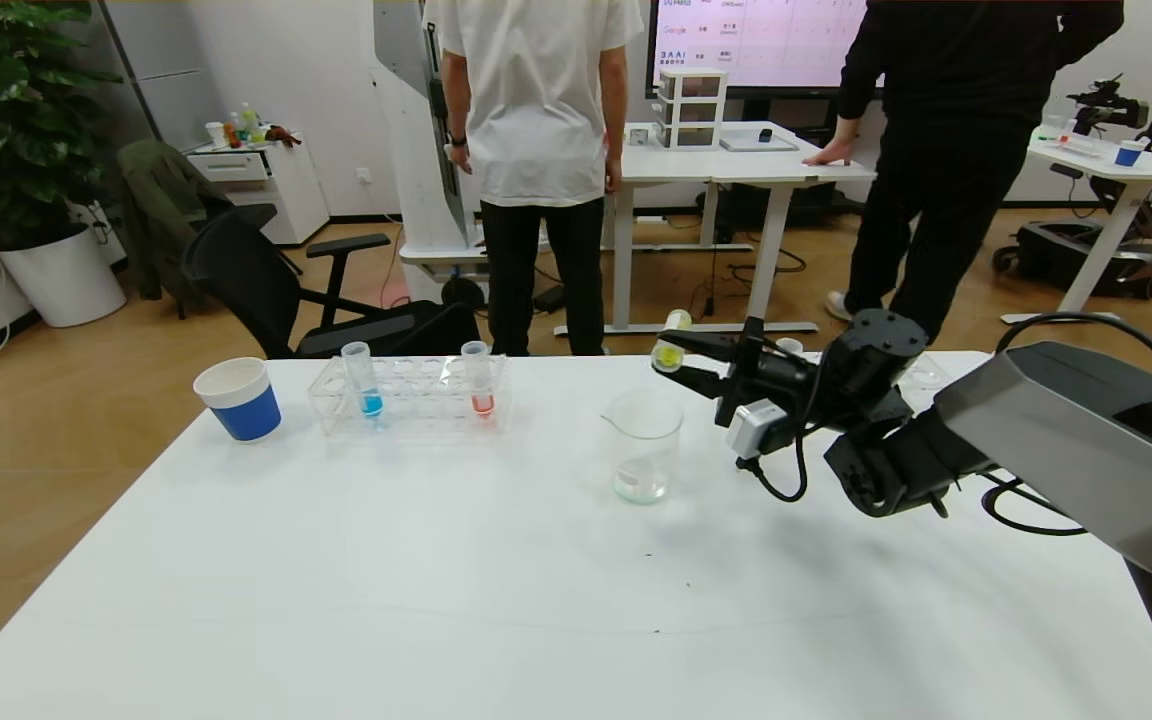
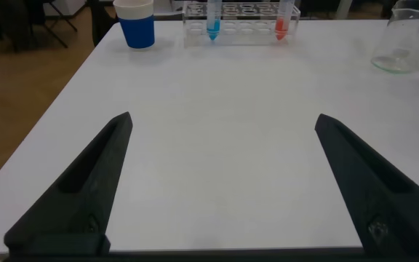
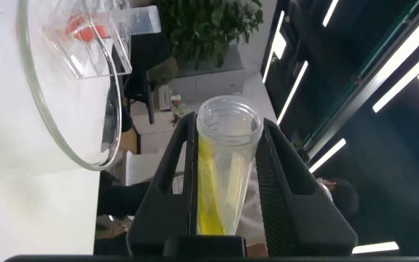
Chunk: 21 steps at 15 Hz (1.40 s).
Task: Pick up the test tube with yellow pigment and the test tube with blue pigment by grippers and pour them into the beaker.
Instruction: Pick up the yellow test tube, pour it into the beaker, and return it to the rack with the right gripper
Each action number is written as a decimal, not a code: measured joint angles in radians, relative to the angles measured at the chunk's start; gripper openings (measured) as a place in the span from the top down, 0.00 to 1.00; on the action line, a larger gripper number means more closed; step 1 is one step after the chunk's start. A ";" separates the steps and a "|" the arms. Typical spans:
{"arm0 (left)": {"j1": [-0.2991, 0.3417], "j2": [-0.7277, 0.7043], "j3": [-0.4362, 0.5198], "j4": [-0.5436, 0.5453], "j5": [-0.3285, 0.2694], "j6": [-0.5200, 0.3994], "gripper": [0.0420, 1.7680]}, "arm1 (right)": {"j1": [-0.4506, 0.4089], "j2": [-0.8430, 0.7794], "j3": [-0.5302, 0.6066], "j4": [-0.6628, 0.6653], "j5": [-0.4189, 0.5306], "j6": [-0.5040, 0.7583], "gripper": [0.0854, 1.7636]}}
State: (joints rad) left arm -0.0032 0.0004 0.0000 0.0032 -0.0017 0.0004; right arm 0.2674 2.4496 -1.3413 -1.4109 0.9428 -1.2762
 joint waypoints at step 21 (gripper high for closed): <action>0.000 0.000 0.000 0.000 0.000 0.000 0.01 | 0.010 0.012 -0.006 0.011 0.000 -0.346 0.75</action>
State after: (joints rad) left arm -0.0032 0.0004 0.0000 0.0032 -0.0013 0.0000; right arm 0.2774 2.4617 -1.3470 -1.3998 0.9423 -1.6221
